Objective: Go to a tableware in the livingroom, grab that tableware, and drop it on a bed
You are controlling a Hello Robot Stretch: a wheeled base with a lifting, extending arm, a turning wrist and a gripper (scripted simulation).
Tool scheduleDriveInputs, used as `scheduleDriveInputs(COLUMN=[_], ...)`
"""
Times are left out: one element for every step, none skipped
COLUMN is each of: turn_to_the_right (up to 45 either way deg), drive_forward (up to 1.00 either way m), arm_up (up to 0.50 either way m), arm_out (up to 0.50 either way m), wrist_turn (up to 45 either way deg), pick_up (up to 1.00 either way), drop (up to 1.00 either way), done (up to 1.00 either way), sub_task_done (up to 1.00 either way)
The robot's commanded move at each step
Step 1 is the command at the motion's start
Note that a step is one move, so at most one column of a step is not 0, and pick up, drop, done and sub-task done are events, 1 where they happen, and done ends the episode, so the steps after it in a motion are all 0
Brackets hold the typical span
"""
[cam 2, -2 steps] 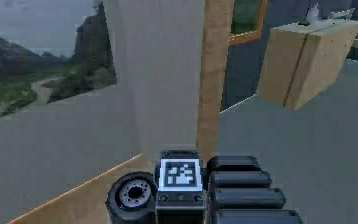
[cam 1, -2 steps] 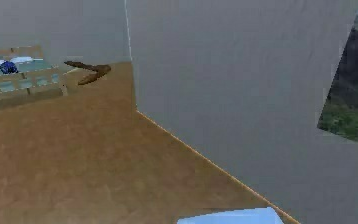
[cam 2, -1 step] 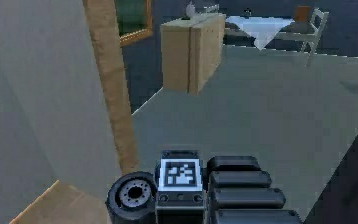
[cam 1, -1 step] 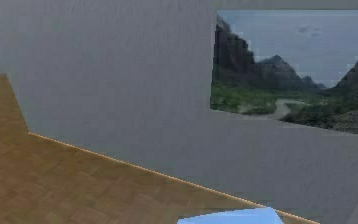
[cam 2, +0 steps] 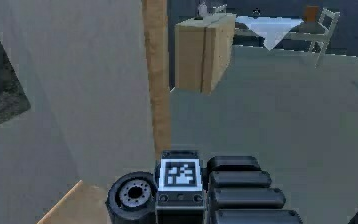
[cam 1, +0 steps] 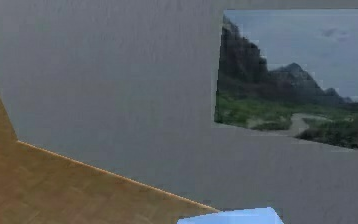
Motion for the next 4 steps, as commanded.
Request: scheduleDriveInputs(turn_to_the_right=[-45.0, -36.0, 0.0, 3.0], drive_forward=[0.00, 0.00, 0.25, 0.00], arm_up=[0.00, 0.00, 0.00, 0.00], arm_out=[0.00, 0.00, 0.00, 0.00], wrist_turn=[0.0, 0.0, 0.0, 0.0], pick_up=[0.00, 0.00, 0.00, 0.00], drop=[0.00, 0.00, 0.00, 0.00], done=[0.00, 0.00, 0.00, 0.00], sub_task_done=[0.00, 0.00, 0.00, 0.00])
